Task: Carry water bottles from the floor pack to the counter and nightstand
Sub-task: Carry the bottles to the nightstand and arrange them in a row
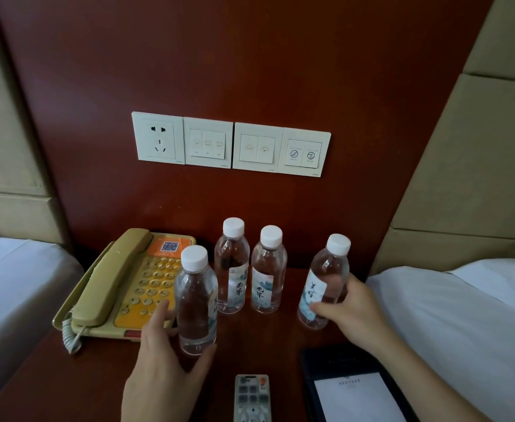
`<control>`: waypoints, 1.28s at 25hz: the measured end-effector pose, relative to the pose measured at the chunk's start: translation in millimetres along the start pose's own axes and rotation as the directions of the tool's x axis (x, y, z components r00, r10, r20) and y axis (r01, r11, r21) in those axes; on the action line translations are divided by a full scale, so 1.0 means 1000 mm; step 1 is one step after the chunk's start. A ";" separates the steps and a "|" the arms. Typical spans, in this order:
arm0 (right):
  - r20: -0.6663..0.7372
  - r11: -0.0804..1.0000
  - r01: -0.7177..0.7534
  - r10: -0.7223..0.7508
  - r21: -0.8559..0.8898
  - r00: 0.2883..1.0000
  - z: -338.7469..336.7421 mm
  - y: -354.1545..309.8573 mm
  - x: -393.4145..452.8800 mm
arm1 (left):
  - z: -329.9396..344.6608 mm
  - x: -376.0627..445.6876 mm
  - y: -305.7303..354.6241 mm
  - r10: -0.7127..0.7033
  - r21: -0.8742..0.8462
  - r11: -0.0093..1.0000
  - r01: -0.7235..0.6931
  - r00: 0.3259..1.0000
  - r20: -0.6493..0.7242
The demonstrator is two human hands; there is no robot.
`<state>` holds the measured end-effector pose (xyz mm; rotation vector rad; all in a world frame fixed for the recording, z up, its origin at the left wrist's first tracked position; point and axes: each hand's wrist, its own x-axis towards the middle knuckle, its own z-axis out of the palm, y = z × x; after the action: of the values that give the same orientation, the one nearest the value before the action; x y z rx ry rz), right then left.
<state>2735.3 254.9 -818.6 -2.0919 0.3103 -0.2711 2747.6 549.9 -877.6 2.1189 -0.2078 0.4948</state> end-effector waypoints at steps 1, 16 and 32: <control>-0.010 1.000 -0.011 0.011 -0.001 1.000 -0.005 0.003 0.010 | 0.001 -0.001 -0.004 0.002 -0.006 1.000 -0.002 1.000 0.001; 0.217 0.953 -0.234 0.191 0.194 0.957 -0.019 0.032 0.080 | 0.001 0.007 -0.012 -0.125 -0.121 0.984 0.133 0.989 0.076; -0.009 0.980 0.177 -0.178 -0.089 0.984 0.056 -0.081 0.023 | -0.002 0.005 -0.007 -0.158 -0.135 0.976 0.173 0.981 0.111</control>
<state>2783.9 332.3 -775.7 -2.2090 0.1477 -0.3882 2754.2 555.8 -879.5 1.9997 -0.1177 0.2681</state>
